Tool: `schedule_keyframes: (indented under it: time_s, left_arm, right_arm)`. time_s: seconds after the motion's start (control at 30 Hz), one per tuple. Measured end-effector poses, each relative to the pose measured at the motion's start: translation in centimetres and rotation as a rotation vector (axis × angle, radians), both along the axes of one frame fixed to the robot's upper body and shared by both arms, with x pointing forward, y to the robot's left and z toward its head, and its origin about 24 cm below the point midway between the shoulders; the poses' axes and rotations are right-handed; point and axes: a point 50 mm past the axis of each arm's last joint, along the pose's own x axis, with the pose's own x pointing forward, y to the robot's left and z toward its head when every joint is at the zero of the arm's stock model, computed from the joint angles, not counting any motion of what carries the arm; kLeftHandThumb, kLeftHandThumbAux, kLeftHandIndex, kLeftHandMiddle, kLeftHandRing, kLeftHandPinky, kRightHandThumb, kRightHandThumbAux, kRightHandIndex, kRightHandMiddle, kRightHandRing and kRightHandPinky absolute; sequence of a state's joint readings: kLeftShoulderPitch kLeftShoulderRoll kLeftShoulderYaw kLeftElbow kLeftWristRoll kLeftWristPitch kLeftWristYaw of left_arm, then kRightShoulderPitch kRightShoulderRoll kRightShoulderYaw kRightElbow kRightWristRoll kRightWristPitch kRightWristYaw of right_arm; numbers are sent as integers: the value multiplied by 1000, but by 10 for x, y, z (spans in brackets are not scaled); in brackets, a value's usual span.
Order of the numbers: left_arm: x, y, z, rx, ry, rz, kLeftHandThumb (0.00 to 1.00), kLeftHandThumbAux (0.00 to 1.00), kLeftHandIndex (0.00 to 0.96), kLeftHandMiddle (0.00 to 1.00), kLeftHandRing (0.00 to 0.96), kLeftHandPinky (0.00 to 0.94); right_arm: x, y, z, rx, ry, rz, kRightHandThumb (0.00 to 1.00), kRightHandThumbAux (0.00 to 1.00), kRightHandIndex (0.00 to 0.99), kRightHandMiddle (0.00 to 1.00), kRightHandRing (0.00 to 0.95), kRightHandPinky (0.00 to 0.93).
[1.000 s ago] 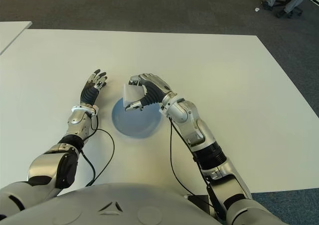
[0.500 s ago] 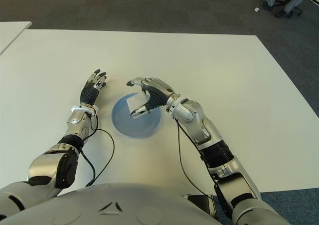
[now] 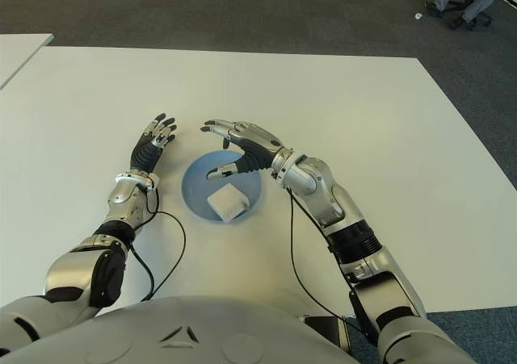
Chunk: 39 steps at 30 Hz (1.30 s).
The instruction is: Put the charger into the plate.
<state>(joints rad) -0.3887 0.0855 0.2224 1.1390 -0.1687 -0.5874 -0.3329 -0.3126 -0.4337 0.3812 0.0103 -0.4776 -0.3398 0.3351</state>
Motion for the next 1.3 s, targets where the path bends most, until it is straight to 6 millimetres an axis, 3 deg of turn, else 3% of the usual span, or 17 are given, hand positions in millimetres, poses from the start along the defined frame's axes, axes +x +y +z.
schedule_keyframes:
  time_s: [0.47,0.73,0.93,1.13,1.3]
  left_arm:
    - [0,0,0,-1,1,0,0,485,5,166,142,87]
    - [0,0,0,-8,1,0,0,480,0,139,116,65]
    - [0,0,0,-8,0,-2,0,464,9,137,123,113]
    - [-1,2,-1,-5,2,1,0,466,23,161,142,104]
    - [-1,2,0,-4,1,-1,0,469,33,171,149,111]
  right_arm:
    - [4,-2,7,75,20,4,210,169,0,0,0,0]
    - [11,-4,16,97,-1,-9,194,199,0,0,0,0]
    - [16,-4,20,123,10,-39,151,244,0,0,0,0]
    - [38,-9,25,235,110,-172,107,298,0,0,0,0]
    - [58,-19,44,427,125,-260,94,366,0,0,0,0]
